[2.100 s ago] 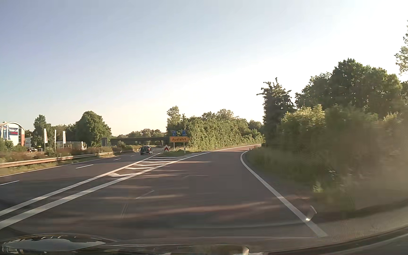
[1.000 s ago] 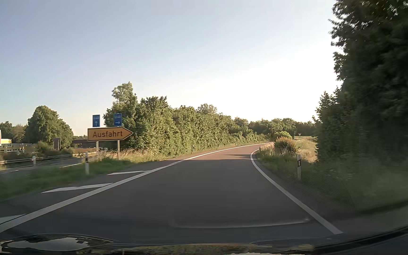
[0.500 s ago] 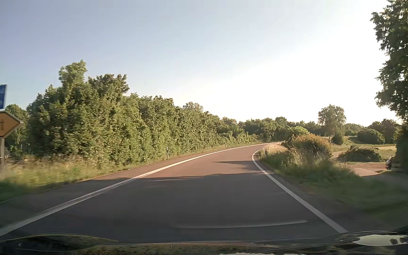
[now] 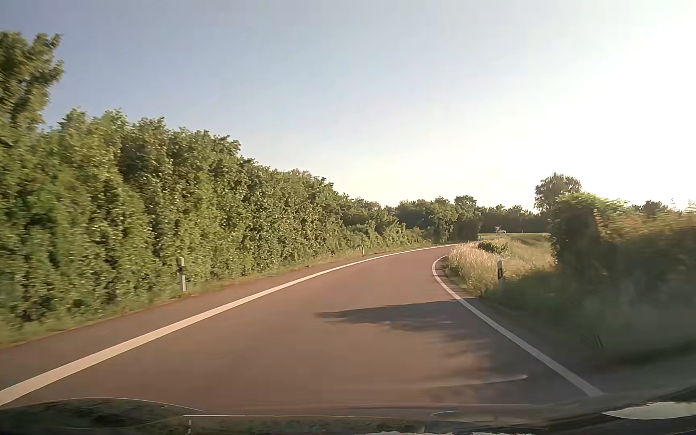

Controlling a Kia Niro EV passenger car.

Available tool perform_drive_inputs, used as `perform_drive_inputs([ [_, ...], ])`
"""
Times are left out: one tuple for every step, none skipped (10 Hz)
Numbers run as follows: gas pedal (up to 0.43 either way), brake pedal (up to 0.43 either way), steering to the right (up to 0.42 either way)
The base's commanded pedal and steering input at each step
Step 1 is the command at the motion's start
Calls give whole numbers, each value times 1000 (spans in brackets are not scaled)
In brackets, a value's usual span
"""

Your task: Follow the waypoints while adhering to traffic rules and regulations

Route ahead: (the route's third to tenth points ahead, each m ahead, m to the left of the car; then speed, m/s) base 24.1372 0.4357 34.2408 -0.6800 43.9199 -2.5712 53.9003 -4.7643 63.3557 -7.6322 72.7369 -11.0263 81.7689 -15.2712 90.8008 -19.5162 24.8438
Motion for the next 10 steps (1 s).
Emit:
perform_drive_inputs([
  [169,0,28],
  [177,0,29],
  [177,0,29],
  [189,0,28],
  [189,0,29],
  [189,0,30],
  [189,0,31],
  [189,0,32],
  [189,0,33],
  [189,0,34],
])
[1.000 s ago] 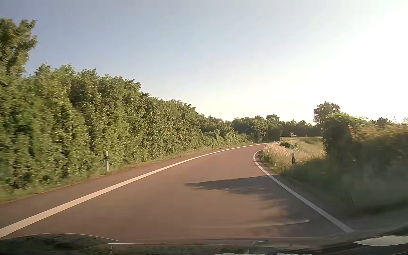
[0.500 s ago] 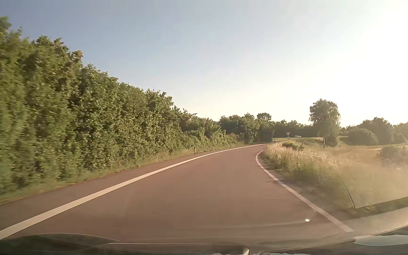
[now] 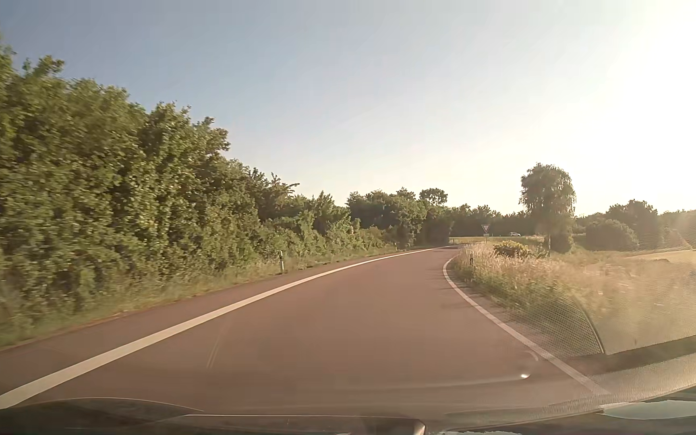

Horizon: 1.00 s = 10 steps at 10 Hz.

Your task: Follow the waypoints while adhering to traffic rules and regulations

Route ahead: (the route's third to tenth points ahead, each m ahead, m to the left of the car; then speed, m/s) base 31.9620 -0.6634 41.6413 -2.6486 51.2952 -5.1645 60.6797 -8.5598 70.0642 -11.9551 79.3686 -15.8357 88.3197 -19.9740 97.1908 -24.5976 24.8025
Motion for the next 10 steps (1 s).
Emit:
perform_drive_inputs([
  [189,0,34],
  [189,0,34],
  [189,0,34],
  [177,0,34],
  [177,0,34],
  [177,0,35],
  [177,0,36],
  [169,0,36],
  [157,0,36],
  [157,0,37],
])
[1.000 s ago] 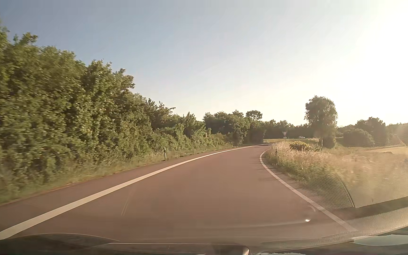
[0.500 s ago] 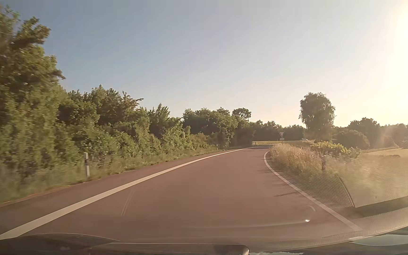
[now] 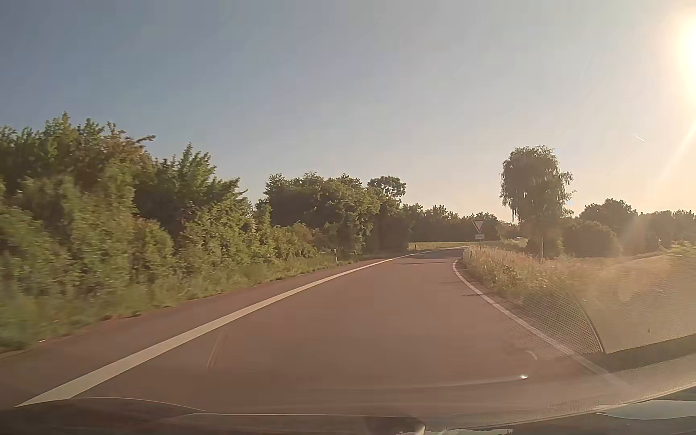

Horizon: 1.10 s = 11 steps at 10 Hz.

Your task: Follow the waypoints while adhering to traffic rules and regulations

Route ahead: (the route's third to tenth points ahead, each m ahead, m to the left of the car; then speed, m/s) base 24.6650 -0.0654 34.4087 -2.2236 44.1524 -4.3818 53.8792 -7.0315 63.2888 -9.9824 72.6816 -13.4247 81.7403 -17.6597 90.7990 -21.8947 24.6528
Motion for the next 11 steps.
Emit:
perform_drive_inputs([
  [157,0,37],
  [157,0,38],
  [157,0,37],
  [157,0,38],
  [157,0,37],
  [157,0,38],
  [169,0,37],
  [169,0,37],
  [169,0,37],
  [177,0,37],
  [177,0,37],
])
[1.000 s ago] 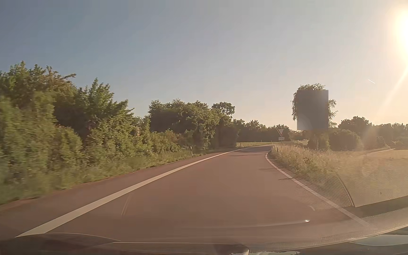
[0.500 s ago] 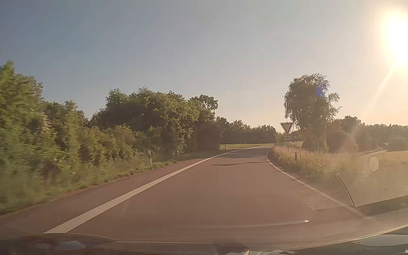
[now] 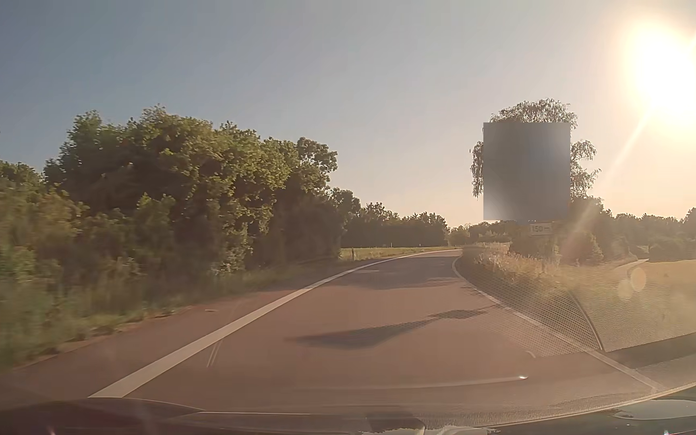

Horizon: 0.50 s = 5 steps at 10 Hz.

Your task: Follow the waypoints while adhering to traffic rules and regulations

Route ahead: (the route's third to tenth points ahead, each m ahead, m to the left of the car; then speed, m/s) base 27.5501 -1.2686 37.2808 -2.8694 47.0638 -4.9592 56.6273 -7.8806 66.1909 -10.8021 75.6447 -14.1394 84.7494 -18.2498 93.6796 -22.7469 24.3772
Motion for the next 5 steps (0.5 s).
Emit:
perform_drive_inputs([
  [177,0,37],
  [189,0,37],
  [189,0,37],
  [197,0,36],
  [209,0,36],
])
